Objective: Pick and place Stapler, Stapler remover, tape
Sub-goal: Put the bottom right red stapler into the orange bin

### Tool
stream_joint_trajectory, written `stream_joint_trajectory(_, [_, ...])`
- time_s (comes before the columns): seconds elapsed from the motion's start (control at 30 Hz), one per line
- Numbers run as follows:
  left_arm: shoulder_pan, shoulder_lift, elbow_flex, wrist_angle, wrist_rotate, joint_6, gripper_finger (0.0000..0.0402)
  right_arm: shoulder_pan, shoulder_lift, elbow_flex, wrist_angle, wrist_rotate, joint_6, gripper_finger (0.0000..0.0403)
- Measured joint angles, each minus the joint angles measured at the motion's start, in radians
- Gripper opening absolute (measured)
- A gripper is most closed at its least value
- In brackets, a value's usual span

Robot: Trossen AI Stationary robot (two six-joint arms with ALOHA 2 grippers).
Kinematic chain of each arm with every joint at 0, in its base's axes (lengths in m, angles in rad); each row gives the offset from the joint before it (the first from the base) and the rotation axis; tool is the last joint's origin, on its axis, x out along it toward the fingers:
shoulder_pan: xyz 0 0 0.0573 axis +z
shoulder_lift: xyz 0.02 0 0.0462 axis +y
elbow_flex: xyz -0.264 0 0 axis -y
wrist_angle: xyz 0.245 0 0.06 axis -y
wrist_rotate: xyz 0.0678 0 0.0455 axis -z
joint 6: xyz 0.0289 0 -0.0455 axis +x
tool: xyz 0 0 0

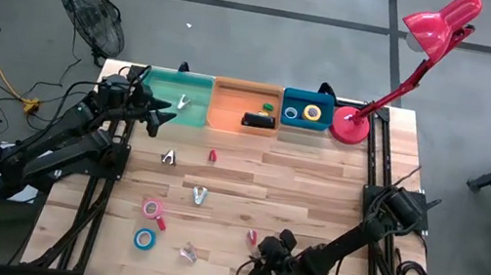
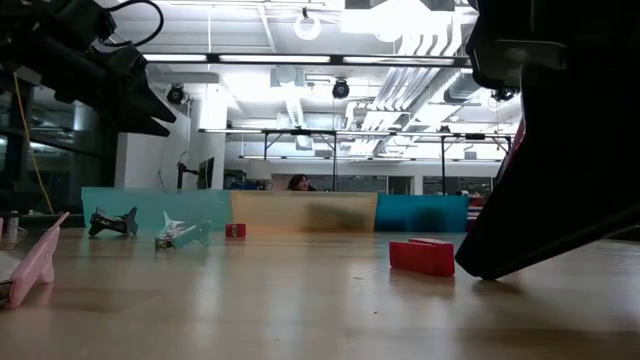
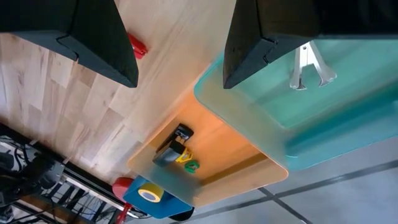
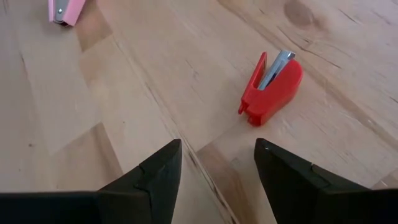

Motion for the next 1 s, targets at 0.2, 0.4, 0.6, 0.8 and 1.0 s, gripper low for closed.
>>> stream_joint_trajectory(0.2, [0.0, 0.0, 0.0, 0.004, -0.001, 0.0, 0.0232, -0.001, 0.002, -0.001, 0.0, 0.038, -0.004, 0.0197])
stream_joint_trajectory(0.4, [0.0, 0.0, 0.0, 0.004, -0.001, 0.0, 0.0232, -0.003, 0.005, -0.002, 0.0, 0.066, -0.023, 0.0197])
stream_joint_trajectory(0.6, [0.0, 0.0, 0.0, 0.004, -0.003, 0.0, 0.0232, -0.01, 0.006, -0.003, -0.001, 0.079, -0.054, 0.0197])
stream_joint_trajectory(0.8, [0.0, 0.0, 0.0, 0.004, -0.003, 0.0, 0.0232, -0.043, 0.006, -0.003, -0.002, 0.077, -0.109, 0.0197])
stream_joint_trajectory(1.0, [0.0, 0.0, 0.0, 0.004, -0.002, 0.0, 0.0232, -0.082, 0.006, -0.003, 0.0, 0.076, -0.134, 0.0197])
